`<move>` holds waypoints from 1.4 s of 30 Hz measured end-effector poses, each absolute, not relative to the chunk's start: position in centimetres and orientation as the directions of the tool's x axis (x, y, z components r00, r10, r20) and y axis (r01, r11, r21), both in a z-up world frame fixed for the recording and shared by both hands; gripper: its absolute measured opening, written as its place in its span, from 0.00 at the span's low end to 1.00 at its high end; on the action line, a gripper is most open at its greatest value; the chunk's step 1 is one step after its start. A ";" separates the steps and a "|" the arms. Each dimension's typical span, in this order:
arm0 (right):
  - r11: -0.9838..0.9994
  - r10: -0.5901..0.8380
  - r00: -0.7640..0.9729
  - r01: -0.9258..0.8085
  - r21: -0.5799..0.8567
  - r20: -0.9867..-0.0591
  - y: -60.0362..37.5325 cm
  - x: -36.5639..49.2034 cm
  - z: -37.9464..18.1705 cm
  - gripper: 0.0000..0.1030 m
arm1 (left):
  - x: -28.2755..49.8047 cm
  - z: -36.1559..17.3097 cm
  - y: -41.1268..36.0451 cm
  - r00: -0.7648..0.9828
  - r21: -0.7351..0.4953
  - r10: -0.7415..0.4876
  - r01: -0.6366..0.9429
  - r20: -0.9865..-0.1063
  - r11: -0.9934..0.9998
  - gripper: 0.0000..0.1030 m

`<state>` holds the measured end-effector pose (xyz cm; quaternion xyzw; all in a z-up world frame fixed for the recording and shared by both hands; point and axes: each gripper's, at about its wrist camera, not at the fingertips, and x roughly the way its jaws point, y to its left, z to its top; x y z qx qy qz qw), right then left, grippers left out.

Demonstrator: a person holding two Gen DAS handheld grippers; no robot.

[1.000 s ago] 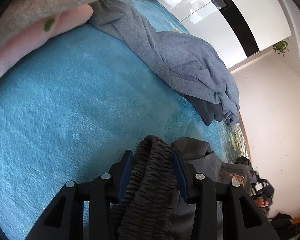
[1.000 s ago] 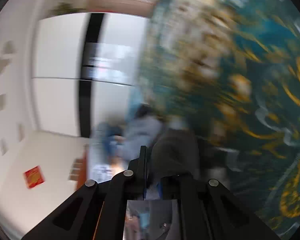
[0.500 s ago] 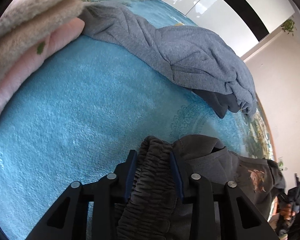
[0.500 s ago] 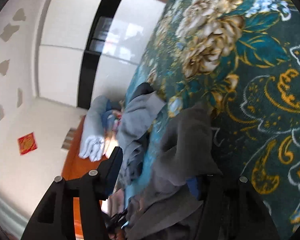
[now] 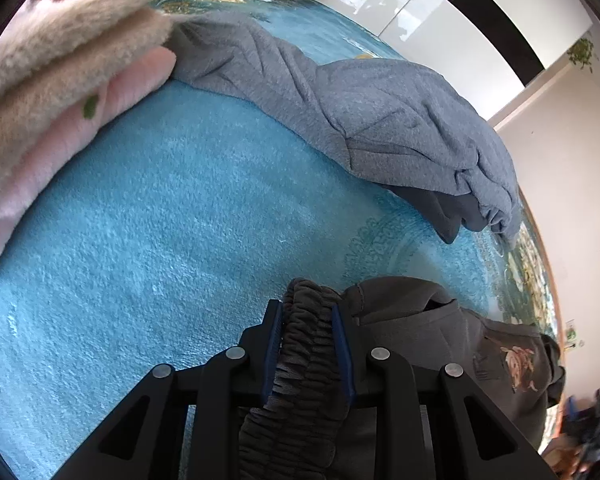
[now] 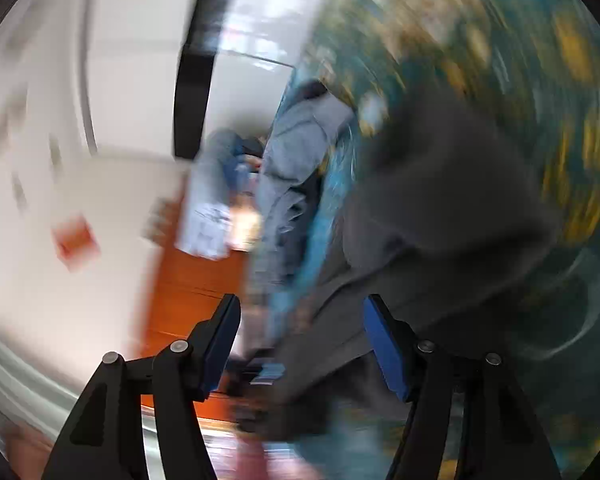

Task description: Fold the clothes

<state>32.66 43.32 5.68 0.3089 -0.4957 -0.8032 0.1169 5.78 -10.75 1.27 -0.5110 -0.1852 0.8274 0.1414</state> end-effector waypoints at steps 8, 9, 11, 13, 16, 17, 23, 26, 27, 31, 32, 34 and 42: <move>-0.980 0.201 -0.609 -0.127 -0.156 -0.767 35.8 27.8 7.1 0.65 | 6.0 1.5 -10.0 -0.442 -0.408 0.396 -0.074 -0.805 -0.910 0.28; -0.970 0.238 -0.589 -0.113 -0.213 -0.772 35.2 27.0 6.1 0.65 | 5.9 1.5 -9.9 -0.440 -0.406 0.397 -0.078 -0.805 -0.910 0.31; -0.929 0.345 -0.561 -0.090 -0.359 -0.753 34.5 26.3 4.1 0.65 | 5.8 1.3 -9.8 -0.434 -0.405 0.399 -0.083 -0.808 -0.911 0.34; -0.897 0.408 -0.535 -0.084 -0.433 -0.740 34.2 25.0 2.8 0.65 | 5.5 1.2 -9.8 -0.427 -0.408 0.401 -0.079 -0.810 -0.909 0.38; -0.910 0.400 -0.507 -0.121 -0.396 -0.764 35.4 24.4 3.2 0.64 | 5.5 1.3 -9.7 -0.427 -0.408 0.405 -0.089 -0.808 -0.909 0.33; -0.914 0.397 -0.501 -0.143 -0.379 -0.769 35.9 24.4 3.6 0.60 | 5.5 1.4 -9.6 -0.433 -0.402 0.400 -0.093 -0.808 -0.911 0.30; -0.941 0.274 -0.559 -0.322 -0.100 -0.783 39.9 24.5 7.0 0.16 | 5.7 3.1 -10.7 -0.484 -0.441 0.419 -0.074 -0.768 -0.894 0.16; -0.924 0.146 -0.676 -0.353 0.144 -0.722 42.5 25.0 10.5 0.12 | 5.3 5.8 -11.8 -0.536 -0.493 0.454 -0.079 -0.712 -0.866 0.10; -0.908 0.105 -0.718 -0.351 0.227 -0.688 43.4 25.1 11.8 0.12 | 5.1 6.8 -12.0 -0.556 -0.499 0.457 -0.086 -0.694 -0.862 0.09; -0.821 0.008 -0.866 -0.291 0.492 -0.499 47.0 25.3 16.5 0.11 | 3.9 10.3 -12.7 -0.624 -0.468 0.426 -0.108 -0.655 -0.877 0.10; -0.806 0.007 -0.882 -0.284 0.519 -0.472 47.7 25.0 16.7 0.11 | 3.5 11.0 -13.1 -0.646 -0.458 0.409 -0.102 -0.645 -0.883 0.09; -0.775 0.006 -0.909 -0.268 0.572 -0.417 49.2 24.3 17.3 0.11 | 2.7 11.9 -13.8 -0.685 -0.427 0.360 -0.079 -0.633 -0.901 0.10; -0.686 -0.045 -0.763 -0.446 0.575 -0.645 51.8 17.7 6.7 0.11 | -2.7 4.8 -15.9 -0.593 -0.347 0.204 0.138 -0.779 -0.928 0.10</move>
